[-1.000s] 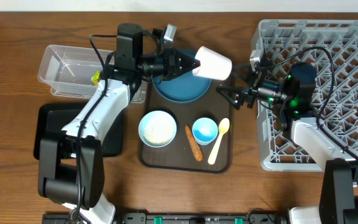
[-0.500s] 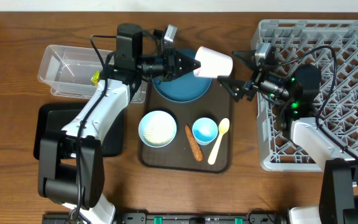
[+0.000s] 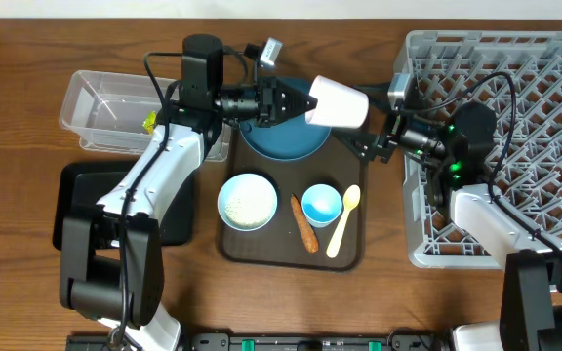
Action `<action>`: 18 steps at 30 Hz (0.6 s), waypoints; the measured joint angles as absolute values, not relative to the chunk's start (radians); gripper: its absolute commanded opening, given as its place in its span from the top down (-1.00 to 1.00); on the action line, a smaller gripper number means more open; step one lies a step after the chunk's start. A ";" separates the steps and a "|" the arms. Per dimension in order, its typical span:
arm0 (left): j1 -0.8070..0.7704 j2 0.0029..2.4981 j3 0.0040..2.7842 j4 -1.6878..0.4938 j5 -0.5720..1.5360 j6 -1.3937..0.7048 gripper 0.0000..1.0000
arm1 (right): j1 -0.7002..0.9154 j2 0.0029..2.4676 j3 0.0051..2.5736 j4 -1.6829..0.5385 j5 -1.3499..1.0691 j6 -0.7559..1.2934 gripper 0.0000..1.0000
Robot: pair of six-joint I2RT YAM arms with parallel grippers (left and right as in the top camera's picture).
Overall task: Sort waste into correct bins and load items into the dishwasher rack
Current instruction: 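Hand pink cup from left gripper to right gripper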
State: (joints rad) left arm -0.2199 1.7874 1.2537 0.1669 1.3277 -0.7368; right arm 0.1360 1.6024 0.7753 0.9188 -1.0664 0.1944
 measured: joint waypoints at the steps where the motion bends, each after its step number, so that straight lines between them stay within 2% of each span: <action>1: -0.220 1.787 1.254 0.167 1.331 -0.737 0.88 | 0.136 1.602 0.775 0.933 -1.068 0.195 -0.77; 10: -0.220 1.787 1.254 0.167 1.336 -0.737 0.87 | 0.136 1.602 0.775 0.971 -1.085 0.202 -0.68; 15: -0.220 1.787 1.254 0.167 1.336 -0.737 0.88 | 0.136 1.602 0.775 0.979 -1.099 0.204 -0.52; 18: -0.220 1.787 1.254 0.167 1.336 -0.737 0.88 | 0.136 1.602 0.775 0.988 -1.103 0.205 -0.33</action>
State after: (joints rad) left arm -0.2199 1.7874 1.2537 0.1669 1.3365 -0.7368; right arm 0.1360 1.6024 0.7753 0.9878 -1.1027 0.2050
